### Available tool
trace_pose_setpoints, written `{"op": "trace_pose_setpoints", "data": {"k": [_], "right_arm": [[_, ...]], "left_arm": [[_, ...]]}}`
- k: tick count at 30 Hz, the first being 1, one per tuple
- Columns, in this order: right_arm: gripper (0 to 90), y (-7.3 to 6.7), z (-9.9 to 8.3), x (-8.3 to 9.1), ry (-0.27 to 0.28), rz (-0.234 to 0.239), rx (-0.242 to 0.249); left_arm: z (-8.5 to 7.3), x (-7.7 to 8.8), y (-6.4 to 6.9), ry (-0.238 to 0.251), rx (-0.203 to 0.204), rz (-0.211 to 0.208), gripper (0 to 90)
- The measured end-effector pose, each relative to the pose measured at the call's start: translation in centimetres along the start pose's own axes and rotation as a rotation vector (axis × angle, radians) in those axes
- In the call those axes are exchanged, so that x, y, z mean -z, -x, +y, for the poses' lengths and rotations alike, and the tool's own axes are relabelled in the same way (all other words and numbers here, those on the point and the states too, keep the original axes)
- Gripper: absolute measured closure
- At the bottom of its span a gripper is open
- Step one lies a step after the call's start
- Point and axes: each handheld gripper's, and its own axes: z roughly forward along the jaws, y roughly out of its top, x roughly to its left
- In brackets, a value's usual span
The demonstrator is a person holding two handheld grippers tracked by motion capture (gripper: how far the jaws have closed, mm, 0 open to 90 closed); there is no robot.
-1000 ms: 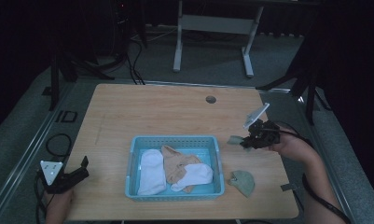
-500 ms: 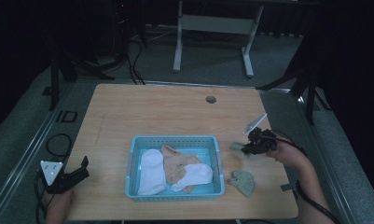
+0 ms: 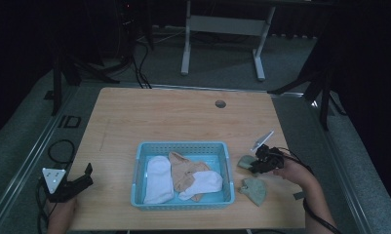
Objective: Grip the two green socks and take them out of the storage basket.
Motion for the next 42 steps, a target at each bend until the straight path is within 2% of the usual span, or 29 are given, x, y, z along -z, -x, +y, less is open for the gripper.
{"op": "trace_pose_setpoints", "data": {"k": [3,7,9,15,20,24,31,36,38,40,42], "right_arm": [[63.1,-0.2,-0.3,1.1,0.047,0.002,0.003],[60.1,-0.5,-0.9,2.1,0.097,-0.027,-0.007],[56.4,-0.4,-1.4,2.3,0.109,-0.048,-0.03],[50.8,0.1,-3.3,2.2,0.131,-0.066,-0.089],[44.6,0.5,-4.8,2.5,0.173,-0.084,-0.138],[37.4,0.6,-5.9,2.9,0.214,-0.122,-0.183],[30.2,0.6,-7.9,2.9,0.245,-0.182,-0.259],[24.3,0.6,-9.3,2.5,0.283,-0.203,-0.319],[18.4,0.6,-9.9,2.1,0.307,-0.222,-0.347],[12.4,0.4,-10.5,1.7,0.322,-0.239,-0.344],[13.2,0.4,-11.0,1.5,0.353,-0.23,-0.368]], "left_arm": [[0.0,0.0,0.0,-0.002,0.001,0.0,0.3],[0.0,0.0,0.0,0.0,0.0,0.0,0.4],[0.0,0.0,0.0,0.0,0.0,0.0,0.3],[0.0,0.0,0.0,-0.002,0.001,0.001,0.4],[0.0,0.0,0.0,-0.002,0.001,0.001,0.4],[0.0,0.0,0.0,-0.002,0.002,0.001,0.4],[0.0,0.0,0.0,0.0,0.002,0.002,0.4],[0.0,0.0,0.0,0.0,0.002,0.001,0.4],[0.0,0.0,0.0,-0.001,0.002,0.001,0.4],[0.0,0.0,0.0,-0.002,0.002,0.001,0.4],[0.0,0.0,0.0,-0.002,0.002,0.001,0.3]]}}
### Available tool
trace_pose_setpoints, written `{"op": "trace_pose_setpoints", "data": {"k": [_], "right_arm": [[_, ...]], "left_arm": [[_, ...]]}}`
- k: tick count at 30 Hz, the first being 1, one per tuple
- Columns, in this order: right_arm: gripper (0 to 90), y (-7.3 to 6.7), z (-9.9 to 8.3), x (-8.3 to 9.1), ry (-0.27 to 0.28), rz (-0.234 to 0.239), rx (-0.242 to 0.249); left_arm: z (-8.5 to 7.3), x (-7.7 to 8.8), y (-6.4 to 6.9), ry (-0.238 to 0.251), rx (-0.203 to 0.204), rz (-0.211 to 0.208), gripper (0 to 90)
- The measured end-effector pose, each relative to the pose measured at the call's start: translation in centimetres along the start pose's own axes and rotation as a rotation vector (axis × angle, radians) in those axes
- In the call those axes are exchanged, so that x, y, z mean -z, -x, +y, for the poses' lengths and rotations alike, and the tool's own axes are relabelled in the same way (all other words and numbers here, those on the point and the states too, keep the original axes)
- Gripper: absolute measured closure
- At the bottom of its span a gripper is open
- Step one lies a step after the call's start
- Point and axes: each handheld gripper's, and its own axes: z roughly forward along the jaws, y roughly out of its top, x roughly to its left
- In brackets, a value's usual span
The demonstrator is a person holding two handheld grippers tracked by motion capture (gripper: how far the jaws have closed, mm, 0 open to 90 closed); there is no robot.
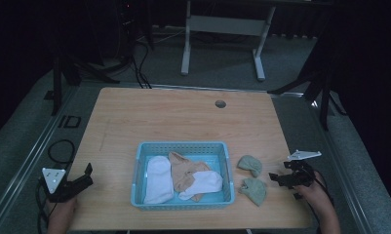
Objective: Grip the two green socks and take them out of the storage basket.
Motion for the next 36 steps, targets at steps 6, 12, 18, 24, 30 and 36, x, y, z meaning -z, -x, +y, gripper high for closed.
{"op": "trace_pose_setpoints", "data": {"k": [6,12,18,24,30,36], "right_arm": [[10.9,0.0,-1.4,-0.3,0.092,-0.048,-0.06],[10.8,0.4,-2.9,-0.2,0.175,-0.133,-0.12],[10.8,0.4,-3.9,-0.4,0.207,-0.261,-0.196],[10.9,0.4,-4.3,-0.2,0.24,-0.302,-0.222],[10.9,0.4,-4.7,0.2,0.294,-0.349,-0.266],[13.0,0.4,-4.6,0.1,0.28,-0.39,-0.279]], "left_arm": [[0.0,0.0,0.0,0.001,0.0,0.001,0.4],[0.0,0.0,0.0,0.001,-0.001,-0.001,0.3],[0.0,0.0,0.0,0.002,-0.003,0.0,0.4],[0.0,0.0,0.0,0.002,-0.003,-0.001,0.4],[0.0,0.0,0.1,0.004,-0.005,-0.002,0.4],[0.0,0.0,0.1,0.004,-0.008,-0.003,0.4]]}}
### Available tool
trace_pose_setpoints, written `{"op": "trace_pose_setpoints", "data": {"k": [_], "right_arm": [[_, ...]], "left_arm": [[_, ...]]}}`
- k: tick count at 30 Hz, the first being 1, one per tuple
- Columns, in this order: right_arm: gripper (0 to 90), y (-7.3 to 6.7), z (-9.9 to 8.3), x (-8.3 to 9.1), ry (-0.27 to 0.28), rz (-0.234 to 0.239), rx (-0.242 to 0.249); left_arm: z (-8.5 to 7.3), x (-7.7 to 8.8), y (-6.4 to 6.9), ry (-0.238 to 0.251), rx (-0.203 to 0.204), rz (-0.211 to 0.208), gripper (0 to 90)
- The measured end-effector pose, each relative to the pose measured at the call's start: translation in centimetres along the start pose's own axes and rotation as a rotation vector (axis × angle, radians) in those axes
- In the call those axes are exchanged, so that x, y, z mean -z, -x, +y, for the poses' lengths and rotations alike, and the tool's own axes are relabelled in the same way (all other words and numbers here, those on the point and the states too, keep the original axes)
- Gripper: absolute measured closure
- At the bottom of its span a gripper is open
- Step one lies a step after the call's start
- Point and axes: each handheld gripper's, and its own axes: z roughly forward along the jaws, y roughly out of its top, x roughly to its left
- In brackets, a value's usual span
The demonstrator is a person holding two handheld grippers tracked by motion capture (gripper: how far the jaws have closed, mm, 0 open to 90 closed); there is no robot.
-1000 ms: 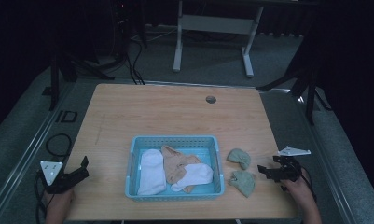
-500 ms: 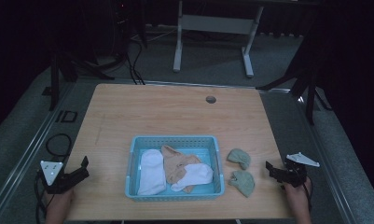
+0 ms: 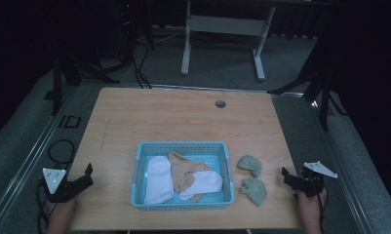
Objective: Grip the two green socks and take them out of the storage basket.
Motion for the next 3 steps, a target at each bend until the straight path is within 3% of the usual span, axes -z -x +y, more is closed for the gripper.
{"op": "trace_pose_setpoints", "data": {"k": [3], "right_arm": [[12.8,0.09,0.01,-0.04,-0.004,0.01,-0.004]], "left_arm": [[0.0,-0.01,-0.01,-0.001,0.001,-0.001,0.4]]}}
